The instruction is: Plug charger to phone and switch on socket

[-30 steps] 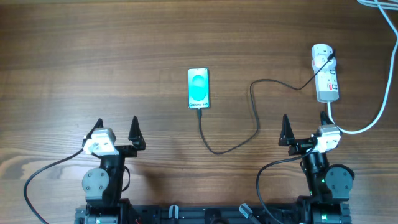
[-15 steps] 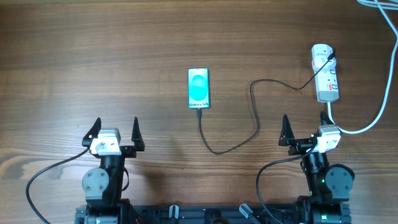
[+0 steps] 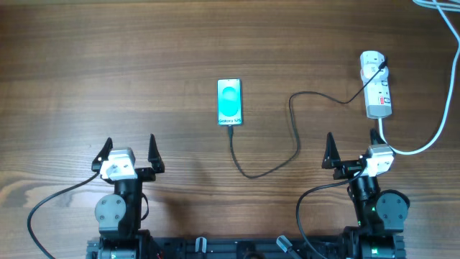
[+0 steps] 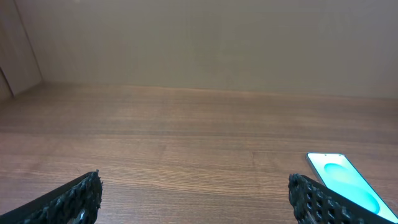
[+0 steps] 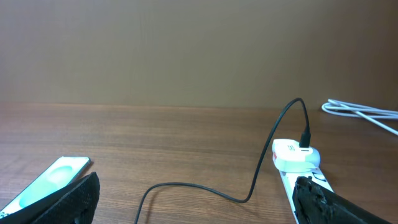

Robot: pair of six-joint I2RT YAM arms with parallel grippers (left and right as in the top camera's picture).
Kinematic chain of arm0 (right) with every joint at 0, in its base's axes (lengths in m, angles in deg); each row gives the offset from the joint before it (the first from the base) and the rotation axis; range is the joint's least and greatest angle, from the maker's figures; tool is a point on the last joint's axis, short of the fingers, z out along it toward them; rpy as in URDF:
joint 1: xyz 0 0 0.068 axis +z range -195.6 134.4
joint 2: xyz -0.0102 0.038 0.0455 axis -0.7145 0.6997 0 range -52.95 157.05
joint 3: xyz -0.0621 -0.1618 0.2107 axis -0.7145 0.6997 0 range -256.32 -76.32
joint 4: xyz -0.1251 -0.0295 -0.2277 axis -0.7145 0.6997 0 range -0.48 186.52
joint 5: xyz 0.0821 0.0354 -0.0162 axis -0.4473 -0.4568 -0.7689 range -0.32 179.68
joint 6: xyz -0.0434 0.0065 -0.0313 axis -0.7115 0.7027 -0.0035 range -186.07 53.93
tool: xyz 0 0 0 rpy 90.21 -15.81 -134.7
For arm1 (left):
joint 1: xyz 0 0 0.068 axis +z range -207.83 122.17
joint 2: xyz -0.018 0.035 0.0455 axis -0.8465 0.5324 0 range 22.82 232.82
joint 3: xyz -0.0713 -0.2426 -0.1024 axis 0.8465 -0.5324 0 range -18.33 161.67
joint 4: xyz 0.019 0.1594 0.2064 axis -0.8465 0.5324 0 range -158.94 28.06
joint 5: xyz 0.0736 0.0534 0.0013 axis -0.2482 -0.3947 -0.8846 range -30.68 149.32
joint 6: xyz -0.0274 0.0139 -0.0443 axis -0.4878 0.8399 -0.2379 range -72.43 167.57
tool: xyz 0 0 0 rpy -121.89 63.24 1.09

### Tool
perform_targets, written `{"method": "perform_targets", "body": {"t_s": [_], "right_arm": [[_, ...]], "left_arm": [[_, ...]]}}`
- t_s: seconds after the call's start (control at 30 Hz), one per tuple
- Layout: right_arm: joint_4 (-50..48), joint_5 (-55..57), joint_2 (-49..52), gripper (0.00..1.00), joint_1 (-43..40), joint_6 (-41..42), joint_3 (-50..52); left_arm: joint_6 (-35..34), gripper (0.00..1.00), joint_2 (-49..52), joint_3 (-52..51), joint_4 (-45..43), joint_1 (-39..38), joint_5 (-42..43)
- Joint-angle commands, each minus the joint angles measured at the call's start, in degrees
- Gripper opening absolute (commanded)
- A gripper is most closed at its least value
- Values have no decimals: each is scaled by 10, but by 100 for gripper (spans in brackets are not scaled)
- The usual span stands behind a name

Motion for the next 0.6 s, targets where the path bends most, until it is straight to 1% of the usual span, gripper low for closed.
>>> {"method": "perform_targets", "body": {"t_s": [0.0, 0.57], "right_arm": [[-2, 8, -5, 100, 3, 8, 1], [-2, 8, -5, 99, 3, 8, 1]], "left_arm": [[-8, 100, -6, -7, -3, 4, 0], [-8, 100, -6, -7, -3, 4, 3]]}}
